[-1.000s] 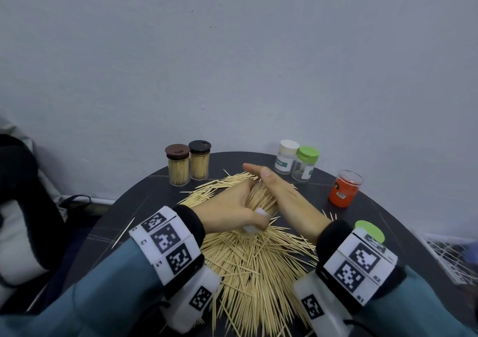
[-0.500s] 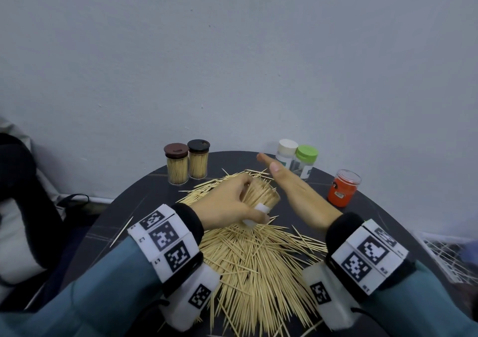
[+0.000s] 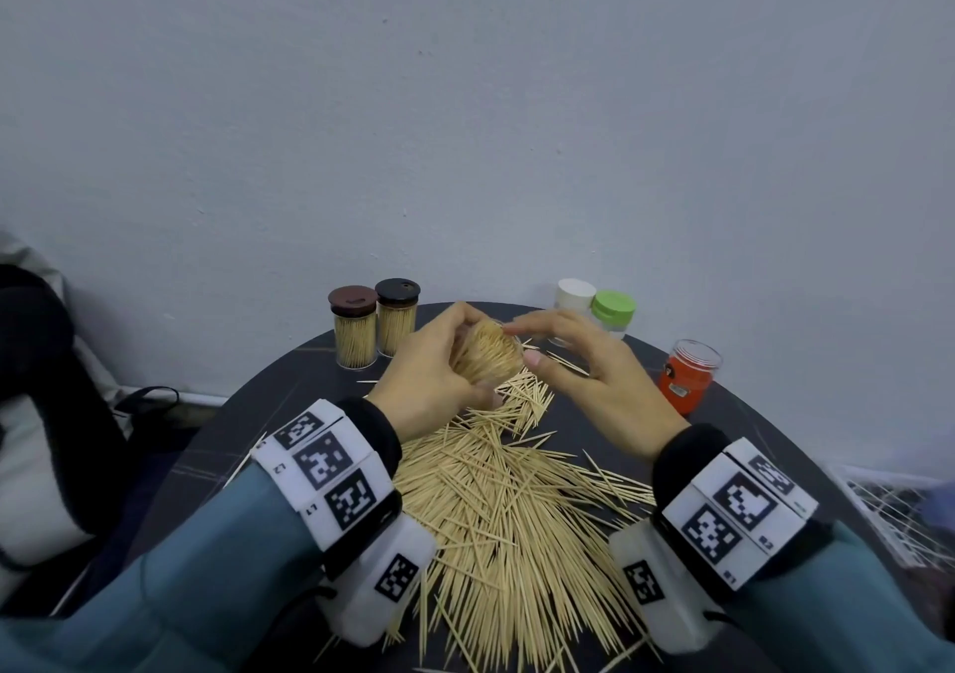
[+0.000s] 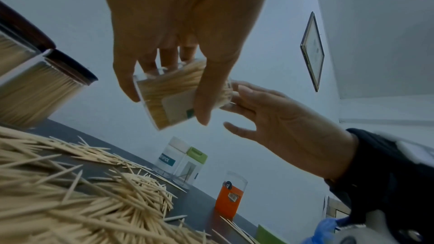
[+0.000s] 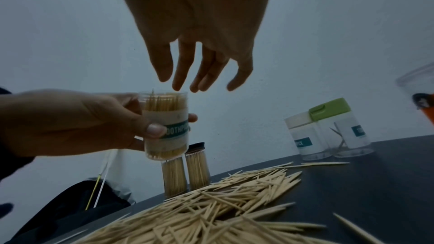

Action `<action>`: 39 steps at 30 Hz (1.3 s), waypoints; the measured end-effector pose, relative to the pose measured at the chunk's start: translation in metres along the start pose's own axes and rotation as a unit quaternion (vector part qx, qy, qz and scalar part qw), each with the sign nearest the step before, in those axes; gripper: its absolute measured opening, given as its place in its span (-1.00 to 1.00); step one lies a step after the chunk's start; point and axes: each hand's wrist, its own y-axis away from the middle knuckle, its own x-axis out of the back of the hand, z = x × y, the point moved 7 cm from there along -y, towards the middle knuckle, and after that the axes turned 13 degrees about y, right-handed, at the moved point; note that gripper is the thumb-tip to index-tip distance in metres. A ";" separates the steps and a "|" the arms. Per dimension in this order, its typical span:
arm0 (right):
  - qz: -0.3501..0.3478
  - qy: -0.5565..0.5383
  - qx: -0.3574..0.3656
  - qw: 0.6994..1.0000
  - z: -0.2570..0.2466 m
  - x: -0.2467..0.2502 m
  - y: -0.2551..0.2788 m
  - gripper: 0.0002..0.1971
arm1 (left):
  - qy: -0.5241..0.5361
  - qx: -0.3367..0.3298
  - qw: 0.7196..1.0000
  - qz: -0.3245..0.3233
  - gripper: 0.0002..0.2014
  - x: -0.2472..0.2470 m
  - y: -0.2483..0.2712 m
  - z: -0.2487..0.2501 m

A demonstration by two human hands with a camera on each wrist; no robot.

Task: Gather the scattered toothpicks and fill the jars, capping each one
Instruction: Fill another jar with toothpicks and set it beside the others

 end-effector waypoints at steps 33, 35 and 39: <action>-0.320 0.336 -0.360 0.809 0.129 0.013 0.053 -0.61 | -0.068 -0.028 0.997 -0.030 -0.42 -0.012 0.002 0.001; -0.340 0.351 -0.348 0.800 0.127 0.006 0.054 -0.62 | -0.073 -0.029 0.996 -0.033 -0.42 -0.013 0.002 0.000; -0.360 0.361 -0.311 0.802 0.117 -0.005 0.052 -0.61 | -0.075 -0.029 0.996 -0.037 -0.42 -0.015 0.002 0.000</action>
